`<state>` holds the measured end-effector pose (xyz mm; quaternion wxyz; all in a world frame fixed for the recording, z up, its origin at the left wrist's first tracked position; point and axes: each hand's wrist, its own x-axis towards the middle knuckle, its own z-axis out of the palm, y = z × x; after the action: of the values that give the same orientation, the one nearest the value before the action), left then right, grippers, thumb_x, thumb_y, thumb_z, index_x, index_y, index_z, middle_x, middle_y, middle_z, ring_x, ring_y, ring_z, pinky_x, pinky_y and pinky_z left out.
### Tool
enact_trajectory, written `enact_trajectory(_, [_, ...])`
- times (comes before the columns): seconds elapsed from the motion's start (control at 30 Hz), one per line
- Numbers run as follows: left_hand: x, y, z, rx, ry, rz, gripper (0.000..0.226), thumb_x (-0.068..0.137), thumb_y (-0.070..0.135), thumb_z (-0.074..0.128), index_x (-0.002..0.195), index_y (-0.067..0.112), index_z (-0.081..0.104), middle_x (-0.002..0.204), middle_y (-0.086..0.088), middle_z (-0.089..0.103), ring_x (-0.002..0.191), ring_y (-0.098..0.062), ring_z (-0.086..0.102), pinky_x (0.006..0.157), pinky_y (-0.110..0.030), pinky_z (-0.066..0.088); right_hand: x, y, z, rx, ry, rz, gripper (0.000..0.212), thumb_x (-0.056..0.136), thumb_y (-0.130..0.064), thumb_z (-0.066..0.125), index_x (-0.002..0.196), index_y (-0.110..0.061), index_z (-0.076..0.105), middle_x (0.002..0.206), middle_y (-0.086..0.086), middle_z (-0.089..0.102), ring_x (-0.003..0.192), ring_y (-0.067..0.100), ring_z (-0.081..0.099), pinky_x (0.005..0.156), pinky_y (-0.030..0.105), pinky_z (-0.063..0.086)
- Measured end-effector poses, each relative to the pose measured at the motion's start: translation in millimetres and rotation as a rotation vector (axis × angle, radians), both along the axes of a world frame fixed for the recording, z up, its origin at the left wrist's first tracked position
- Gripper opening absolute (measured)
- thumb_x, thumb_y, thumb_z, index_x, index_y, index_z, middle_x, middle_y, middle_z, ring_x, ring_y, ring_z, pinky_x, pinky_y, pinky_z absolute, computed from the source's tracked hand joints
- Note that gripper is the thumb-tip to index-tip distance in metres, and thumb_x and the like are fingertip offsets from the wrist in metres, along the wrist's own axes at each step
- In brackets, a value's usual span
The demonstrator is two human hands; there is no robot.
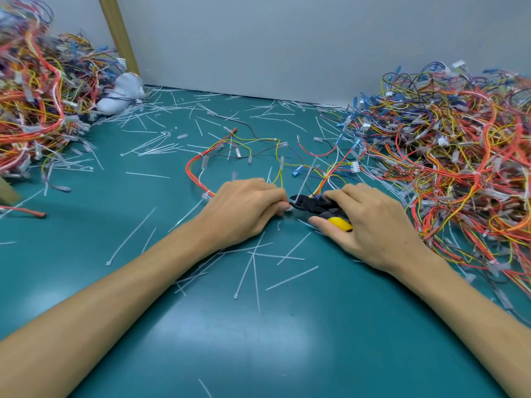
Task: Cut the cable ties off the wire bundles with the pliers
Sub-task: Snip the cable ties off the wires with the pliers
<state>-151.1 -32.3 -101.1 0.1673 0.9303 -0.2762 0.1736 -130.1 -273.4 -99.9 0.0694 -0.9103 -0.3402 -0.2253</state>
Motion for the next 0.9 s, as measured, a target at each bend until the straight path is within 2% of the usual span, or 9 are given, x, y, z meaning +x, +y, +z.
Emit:
enact_trajectory(0.17, [-2.8, -1.8, 0.5, 0.025, -0.083, 0.006, 0.029, 0.098, 0.033, 0.044, 0.088, 0.016, 0.065, 0.081, 0.002, 0.065, 0.080, -0.023, 0.060, 0.052, -0.040, 0.048, -1.3, 1.5, 0.0, -0.021, -0.004, -0.003, 0.052, 0.091, -0.061, 0.045, 0.105, -0.016, 0.066, 0.088, 0.001, 0.063, 0.083, 0.025, 0.059, 0.072, 0.038, 0.048])
enact_trajectory(0.3, [-3.9, -2.7, 1.1, 0.009, -0.081, 0.013, 0.029, 0.097, 0.033, 0.044, 0.087, 0.015, 0.065, 0.080, 0.002, 0.064, 0.079, -0.024, 0.059, 0.052, -0.041, 0.049, -0.1, 0.5, -0.8, -0.044, -0.030, -0.005, 0.052, 0.092, -0.062, 0.042, 0.095, -0.015, 0.065, 0.081, 0.000, 0.063, 0.076, 0.025, 0.059, 0.065, 0.038, 0.047])
enact_trajectory(0.4, [-4.0, -3.4, 2.3, 0.007, -0.062, 0.018, 0.030, 0.097, 0.033, 0.043, 0.087, 0.015, 0.065, 0.080, 0.001, 0.064, 0.080, -0.025, 0.058, 0.053, -0.041, 0.048, 1.7, -0.8, -0.5, -0.022, -0.042, 0.004, 0.048, 0.091, -0.060, 0.048, 0.090, -0.016, 0.064, 0.077, -0.001, 0.062, 0.073, 0.024, 0.059, 0.060, 0.037, 0.047])
enact_trajectory(0.6, [-4.5, -3.2, 2.9, -0.013, -0.016, 0.027, 0.029, 0.099, 0.031, 0.044, 0.089, 0.015, 0.065, 0.082, 0.002, 0.065, 0.082, -0.024, 0.057, 0.059, -0.043, 0.049, 2.3, 0.2, -0.9, -0.013, -0.037, 0.008, 0.049, 0.091, -0.061, 0.046, 0.093, -0.015, 0.063, 0.081, 0.000, 0.060, 0.076, 0.024, 0.056, 0.067, 0.037, 0.046])
enact_trajectory(0.73, [-4.6, -3.4, 3.3, -0.025, 0.008, 0.027, 0.034, 0.098, 0.034, 0.039, 0.090, 0.016, 0.066, 0.083, 0.003, 0.065, 0.083, -0.024, 0.057, 0.060, -0.043, 0.049, 2.4, -0.7, -0.9, 0.005, -0.035, 0.008, 0.043, 0.090, -0.059, 0.052, 0.085, -0.017, 0.062, 0.072, -0.002, 0.061, 0.070, 0.023, 0.060, 0.055, 0.031, 0.040])
enact_trajectory(0.9, [-4.3, -2.9, 2.4, -0.036, 0.012, 0.035, 0.028, 0.098, 0.032, 0.044, 0.089, 0.017, 0.066, 0.084, 0.004, 0.065, 0.084, -0.023, 0.057, 0.059, -0.043, 0.049, 1.5, -1.0, 0.5, 0.004, -0.056, 0.025, 0.046, 0.090, -0.060, 0.048, 0.092, -0.017, 0.062, 0.080, -0.001, 0.060, 0.075, 0.023, 0.056, 0.064, 0.035, 0.045])
